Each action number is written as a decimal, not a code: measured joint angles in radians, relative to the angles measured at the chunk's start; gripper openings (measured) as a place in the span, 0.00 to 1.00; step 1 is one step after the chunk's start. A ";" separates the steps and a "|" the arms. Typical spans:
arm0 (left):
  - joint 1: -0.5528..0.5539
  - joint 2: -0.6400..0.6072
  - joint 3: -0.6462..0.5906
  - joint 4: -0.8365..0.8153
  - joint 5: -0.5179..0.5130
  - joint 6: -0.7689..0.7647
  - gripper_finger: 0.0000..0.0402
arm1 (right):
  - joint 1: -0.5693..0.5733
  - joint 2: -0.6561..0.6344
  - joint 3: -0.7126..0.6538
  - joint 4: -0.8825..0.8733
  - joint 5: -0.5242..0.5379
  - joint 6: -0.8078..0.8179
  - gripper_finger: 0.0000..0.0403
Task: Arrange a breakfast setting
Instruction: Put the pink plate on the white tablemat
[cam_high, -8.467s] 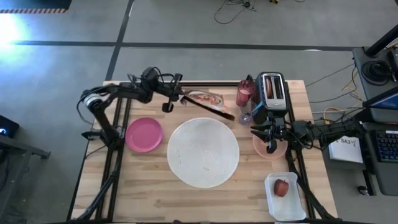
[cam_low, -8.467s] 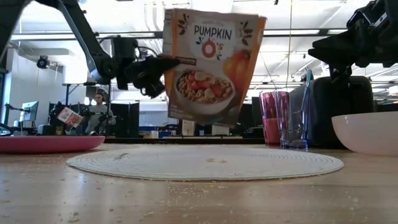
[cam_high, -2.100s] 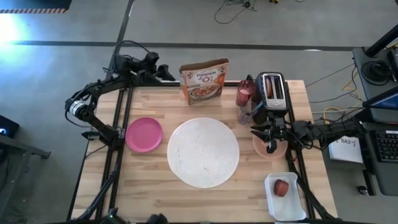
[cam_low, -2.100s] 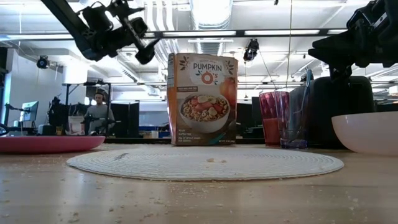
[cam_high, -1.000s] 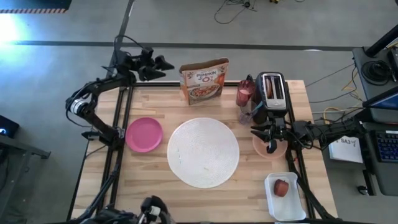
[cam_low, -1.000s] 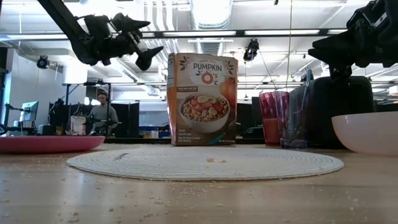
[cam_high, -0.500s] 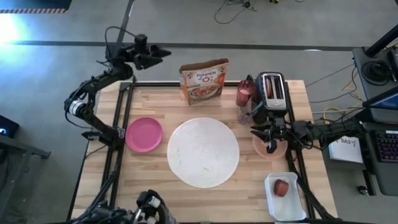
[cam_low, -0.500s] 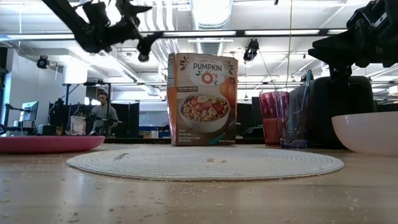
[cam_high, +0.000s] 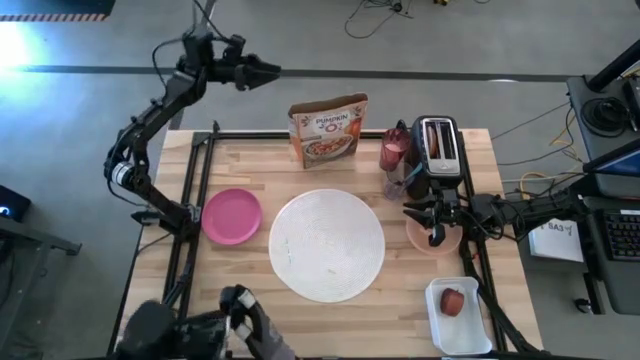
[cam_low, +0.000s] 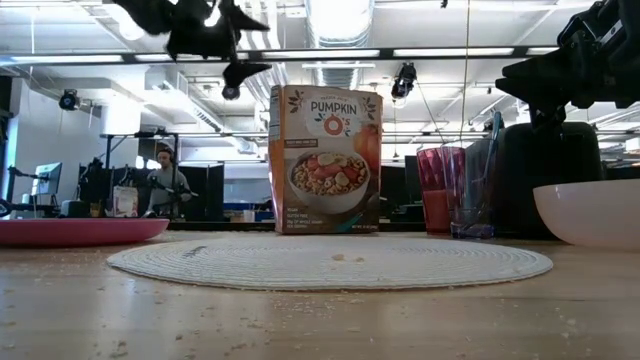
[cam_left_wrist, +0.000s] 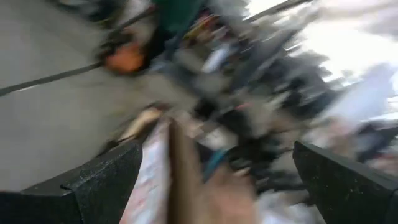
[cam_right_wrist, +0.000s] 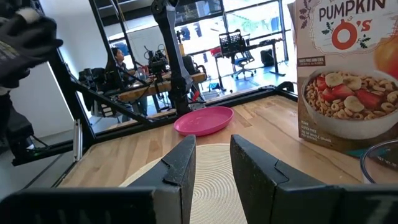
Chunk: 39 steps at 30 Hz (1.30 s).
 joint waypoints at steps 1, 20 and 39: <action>-0.010 0.000 0.036 -0.136 -0.061 0.109 1.00 | 0.000 0.000 0.000 0.000 0.000 0.000 0.23; -0.125 -0.003 0.155 -0.809 -0.704 0.406 1.00 | 0.000 0.000 0.000 0.000 0.000 0.000 0.23; -0.335 -0.093 -0.163 -0.995 -1.123 0.203 1.00 | 0.000 0.000 0.000 0.000 0.000 0.000 0.23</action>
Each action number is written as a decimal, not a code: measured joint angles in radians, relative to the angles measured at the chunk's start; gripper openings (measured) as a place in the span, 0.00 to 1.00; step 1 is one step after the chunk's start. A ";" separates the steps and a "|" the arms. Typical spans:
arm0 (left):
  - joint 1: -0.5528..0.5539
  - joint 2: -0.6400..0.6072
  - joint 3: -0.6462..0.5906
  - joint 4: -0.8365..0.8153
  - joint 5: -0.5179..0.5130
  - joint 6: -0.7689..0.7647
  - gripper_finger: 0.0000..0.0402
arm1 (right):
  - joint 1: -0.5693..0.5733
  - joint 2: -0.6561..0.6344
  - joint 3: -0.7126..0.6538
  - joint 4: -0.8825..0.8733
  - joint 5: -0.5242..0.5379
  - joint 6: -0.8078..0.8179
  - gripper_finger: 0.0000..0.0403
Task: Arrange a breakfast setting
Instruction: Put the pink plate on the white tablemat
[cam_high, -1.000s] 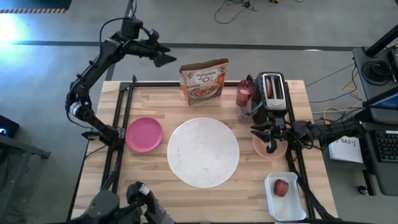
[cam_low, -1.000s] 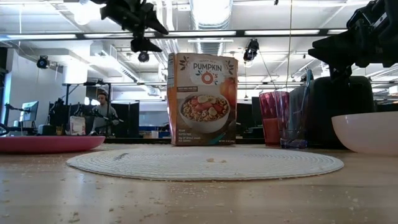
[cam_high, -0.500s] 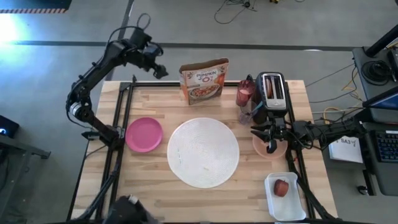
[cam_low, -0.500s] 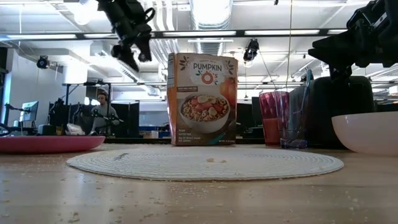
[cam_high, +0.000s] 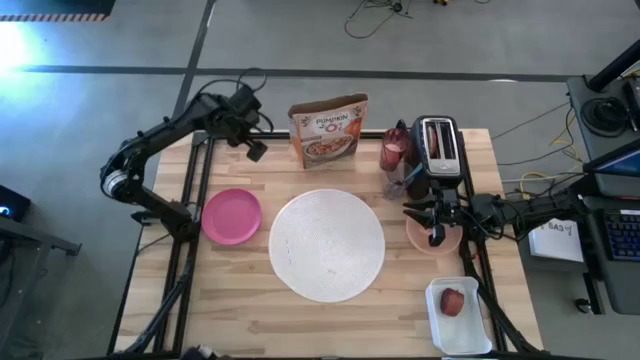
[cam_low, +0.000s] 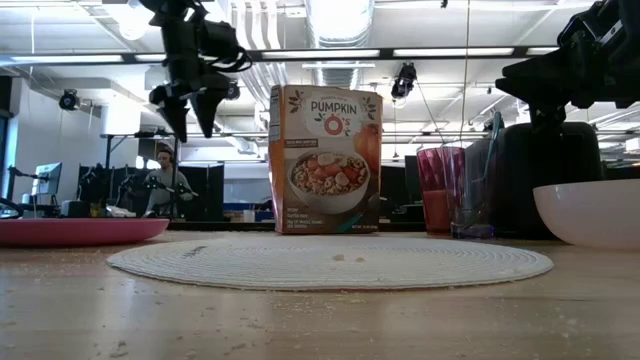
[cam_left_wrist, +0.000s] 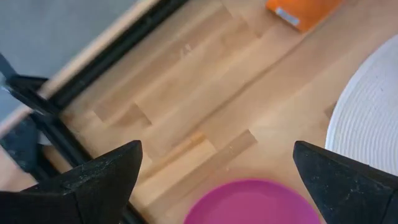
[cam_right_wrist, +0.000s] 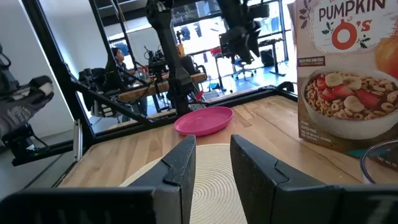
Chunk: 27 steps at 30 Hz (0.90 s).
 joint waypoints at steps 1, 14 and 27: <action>-0.005 -0.018 -0.031 0.016 0.003 -0.008 1.00 | 0.000 0.000 0.000 0.000 0.000 0.000 0.23; -0.136 -0.204 -0.369 0.190 -0.002 -0.268 1.00 | 0.000 0.000 0.000 0.000 0.000 0.000 0.23; -0.381 -0.220 -0.415 0.215 -0.203 -0.423 1.00 | 0.000 0.000 0.000 0.000 0.000 0.000 0.23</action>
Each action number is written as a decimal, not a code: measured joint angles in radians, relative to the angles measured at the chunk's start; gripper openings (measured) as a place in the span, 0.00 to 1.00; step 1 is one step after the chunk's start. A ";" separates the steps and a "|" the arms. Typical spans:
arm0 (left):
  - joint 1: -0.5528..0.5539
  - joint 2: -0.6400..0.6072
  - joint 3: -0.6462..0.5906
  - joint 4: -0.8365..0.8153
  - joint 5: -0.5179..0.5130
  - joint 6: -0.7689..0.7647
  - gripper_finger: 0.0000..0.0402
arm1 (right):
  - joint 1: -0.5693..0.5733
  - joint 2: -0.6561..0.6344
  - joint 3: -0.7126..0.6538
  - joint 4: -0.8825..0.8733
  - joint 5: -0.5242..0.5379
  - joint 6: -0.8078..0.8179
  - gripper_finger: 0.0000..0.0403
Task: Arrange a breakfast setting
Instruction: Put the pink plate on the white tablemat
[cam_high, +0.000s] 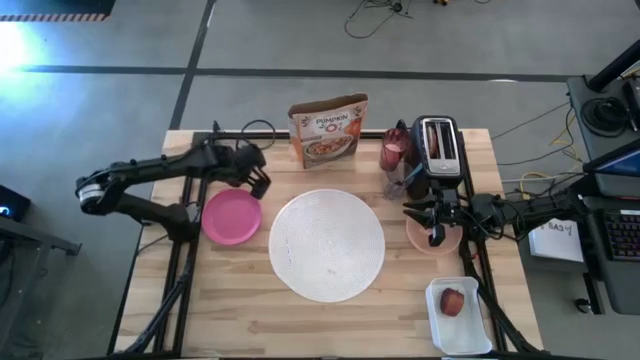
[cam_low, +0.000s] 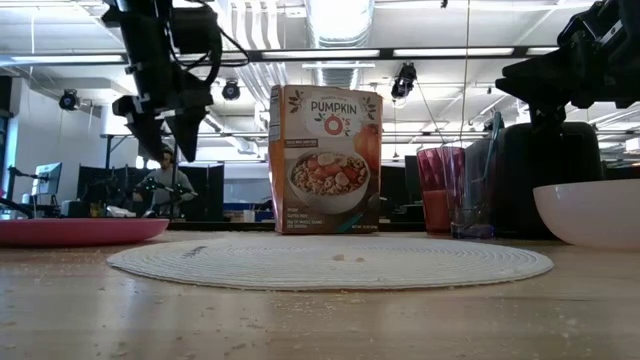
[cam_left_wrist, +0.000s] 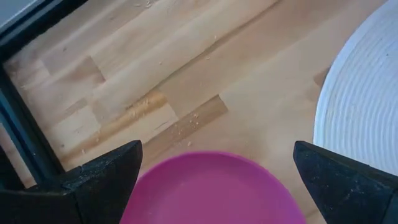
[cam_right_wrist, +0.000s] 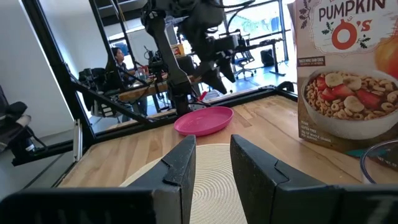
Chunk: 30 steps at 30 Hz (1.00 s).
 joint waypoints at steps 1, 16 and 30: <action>-0.023 0.000 0.000 -0.006 -0.018 -0.022 1.00 | 0.000 0.000 0.000 0.000 0.000 0.000 0.23; -0.160 0.020 0.060 0.023 -0.106 -0.164 1.00 | 0.000 0.000 0.000 0.000 0.000 0.000 0.23; -0.164 0.018 0.057 -0.005 0.005 -0.306 1.00 | 0.000 0.000 0.000 0.000 0.000 0.000 0.23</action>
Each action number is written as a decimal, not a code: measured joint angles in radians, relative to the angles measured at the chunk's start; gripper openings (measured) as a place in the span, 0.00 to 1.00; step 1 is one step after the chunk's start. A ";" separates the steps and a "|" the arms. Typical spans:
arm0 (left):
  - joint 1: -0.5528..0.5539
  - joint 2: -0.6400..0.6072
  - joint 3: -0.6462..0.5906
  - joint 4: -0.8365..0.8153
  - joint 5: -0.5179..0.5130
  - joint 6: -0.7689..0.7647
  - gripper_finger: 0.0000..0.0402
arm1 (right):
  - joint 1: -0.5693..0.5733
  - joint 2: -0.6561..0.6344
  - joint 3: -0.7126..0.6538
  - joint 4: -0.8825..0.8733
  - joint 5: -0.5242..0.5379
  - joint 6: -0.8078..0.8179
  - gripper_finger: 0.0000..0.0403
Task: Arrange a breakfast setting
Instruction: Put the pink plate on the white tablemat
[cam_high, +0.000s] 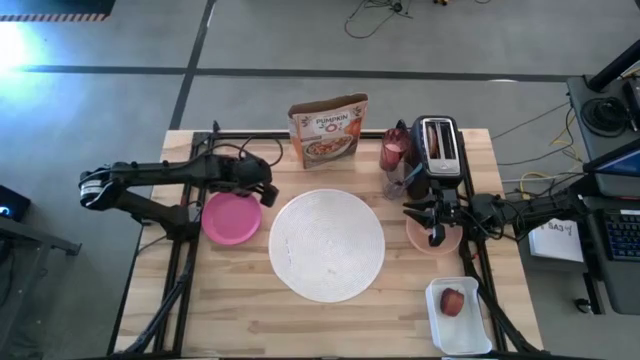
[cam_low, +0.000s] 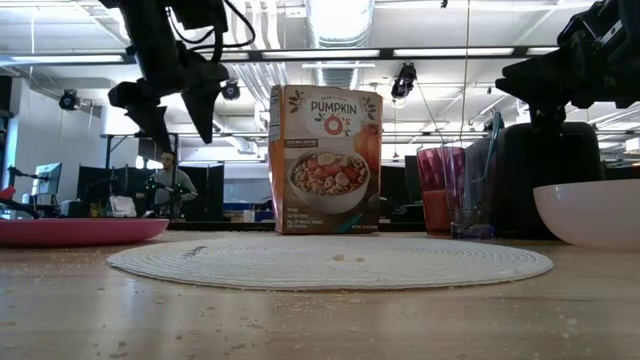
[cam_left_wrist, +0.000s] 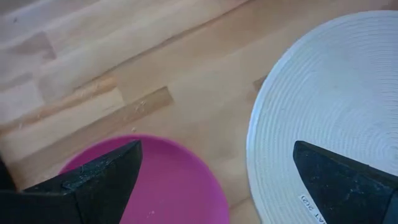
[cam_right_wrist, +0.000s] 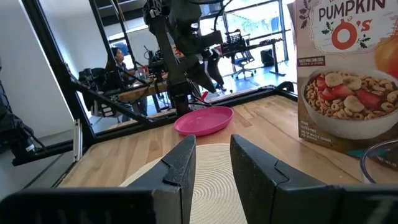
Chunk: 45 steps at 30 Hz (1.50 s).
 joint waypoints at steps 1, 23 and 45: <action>0.000 0.000 0.000 -0.009 0.000 -0.016 1.00 | 0.000 0.000 0.000 0.000 0.000 0.000 0.23; -0.065 0.001 -0.126 0.062 0.026 -0.223 0.61 | 0.000 0.000 0.000 0.000 0.000 0.000 0.23; -0.127 0.000 -0.343 0.314 0.231 0.080 0.46 | 0.000 0.000 0.000 0.000 0.000 0.000 0.23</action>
